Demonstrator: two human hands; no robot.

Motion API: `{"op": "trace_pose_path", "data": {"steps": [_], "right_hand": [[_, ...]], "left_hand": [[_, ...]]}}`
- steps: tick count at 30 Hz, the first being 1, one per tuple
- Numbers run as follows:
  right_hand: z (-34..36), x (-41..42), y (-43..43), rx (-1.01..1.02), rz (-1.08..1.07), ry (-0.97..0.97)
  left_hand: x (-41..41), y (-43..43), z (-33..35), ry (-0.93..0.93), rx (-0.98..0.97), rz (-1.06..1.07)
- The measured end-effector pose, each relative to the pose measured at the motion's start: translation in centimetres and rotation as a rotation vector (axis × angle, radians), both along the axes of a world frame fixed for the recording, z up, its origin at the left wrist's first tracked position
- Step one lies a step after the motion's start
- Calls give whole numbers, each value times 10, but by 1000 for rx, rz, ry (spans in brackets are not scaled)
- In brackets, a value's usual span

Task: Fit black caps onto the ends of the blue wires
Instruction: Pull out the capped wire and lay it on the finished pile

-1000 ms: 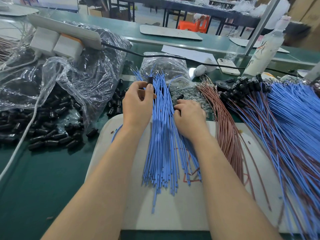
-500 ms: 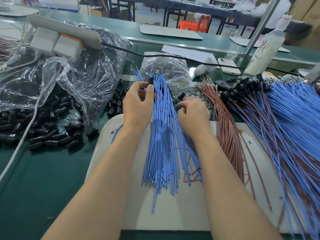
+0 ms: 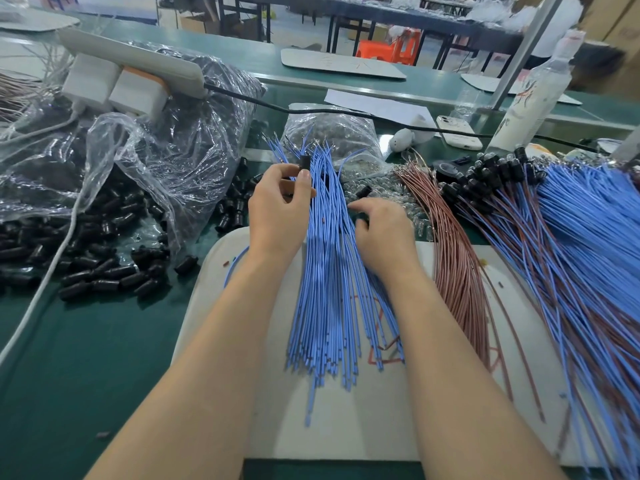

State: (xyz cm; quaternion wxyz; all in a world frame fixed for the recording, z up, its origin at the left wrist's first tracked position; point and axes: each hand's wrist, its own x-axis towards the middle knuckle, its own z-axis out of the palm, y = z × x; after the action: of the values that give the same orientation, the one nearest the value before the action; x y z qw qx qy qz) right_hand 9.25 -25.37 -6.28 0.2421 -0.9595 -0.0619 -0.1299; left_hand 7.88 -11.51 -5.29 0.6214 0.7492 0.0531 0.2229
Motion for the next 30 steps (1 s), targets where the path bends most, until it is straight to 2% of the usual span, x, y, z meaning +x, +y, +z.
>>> {"op": "trace_pose_path", "data": {"steps": [4, 10, 16, 21, 24, 26, 30], "right_hand": [[-2, 2, 0, -39, -47, 14], [-3, 1, -2, -19, -130, -19], [6, -2, 1, 341, -99, -309], [2, -1, -3, 396, -135, -193], [8, -5, -5, 543, -142, -227], [15, -10, -4, 617, -78, -240], [25, -18, 4, 574, 75, -227]], "left_hand": [[-1, -1, 0, -12, 20, -19], [-3, -4, -2, -48, 191, -61], [-6, -8, -4, -103, 351, -154], [-5, -7, -6, -86, 347, -184], [-4, -7, -6, -72, 321, -191], [-4, -8, -6, -70, 315, -196], [-4, -10, -7, -80, 322, -182]]}}
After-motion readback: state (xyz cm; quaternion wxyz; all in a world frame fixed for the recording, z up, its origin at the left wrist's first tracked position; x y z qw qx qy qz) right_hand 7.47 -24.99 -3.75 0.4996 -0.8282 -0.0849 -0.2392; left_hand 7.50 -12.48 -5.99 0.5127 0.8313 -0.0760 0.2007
